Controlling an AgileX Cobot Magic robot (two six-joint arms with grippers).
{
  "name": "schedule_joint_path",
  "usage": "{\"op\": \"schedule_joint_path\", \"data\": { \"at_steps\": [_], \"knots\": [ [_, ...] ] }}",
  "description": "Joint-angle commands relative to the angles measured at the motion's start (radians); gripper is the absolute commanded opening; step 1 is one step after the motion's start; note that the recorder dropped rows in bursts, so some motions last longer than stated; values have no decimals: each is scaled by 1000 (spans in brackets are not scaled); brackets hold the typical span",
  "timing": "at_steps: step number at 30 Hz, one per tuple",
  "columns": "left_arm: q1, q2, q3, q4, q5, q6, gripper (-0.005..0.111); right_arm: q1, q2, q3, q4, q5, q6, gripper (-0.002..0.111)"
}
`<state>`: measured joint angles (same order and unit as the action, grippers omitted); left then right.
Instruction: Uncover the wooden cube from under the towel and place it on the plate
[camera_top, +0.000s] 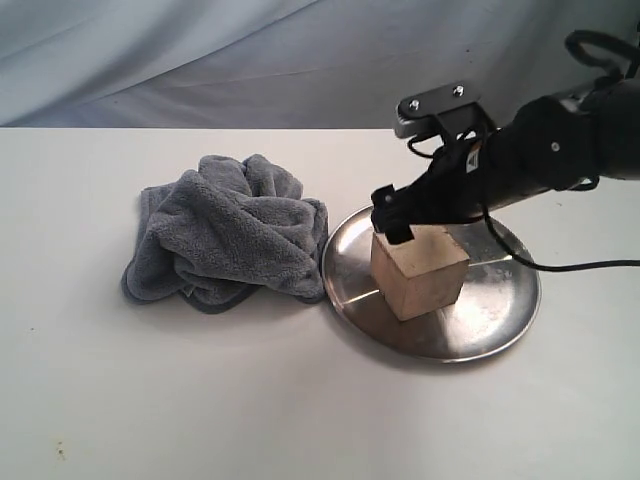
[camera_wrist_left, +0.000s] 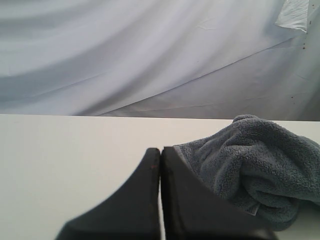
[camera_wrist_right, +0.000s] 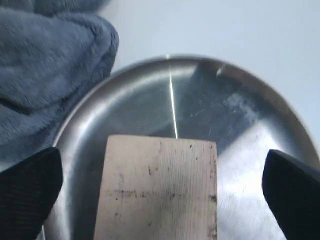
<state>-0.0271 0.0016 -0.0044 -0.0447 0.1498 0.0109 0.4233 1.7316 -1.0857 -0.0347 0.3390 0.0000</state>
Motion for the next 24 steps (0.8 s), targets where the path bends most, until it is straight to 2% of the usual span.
{"op": "schedule_joint_path", "data": {
  "at_steps": [1,7,10,12,18,24],
  "knots": [
    [-1,-2,4,1,-4,-2,1,-5,-92,3,-33,-55,8,105],
    [-1,-2,4,1,-4,0,1,-5,-153,3,-33,-104,8,104],
    [-1,-2,4,1,-4,0,1,-5,-162,20,-33,-147,8,97],
    [-1,-2,4,1,-4,0,1,-5,-169,50,-33,-195,8,85],
    [-1,-2,4,1,-4,0,1,-5,-194,164,-33,-353,8,35],
    [-1,-2,4,1,-4,-3,1,-8,-251,263,-33,-530,8,2]
  ]
}}
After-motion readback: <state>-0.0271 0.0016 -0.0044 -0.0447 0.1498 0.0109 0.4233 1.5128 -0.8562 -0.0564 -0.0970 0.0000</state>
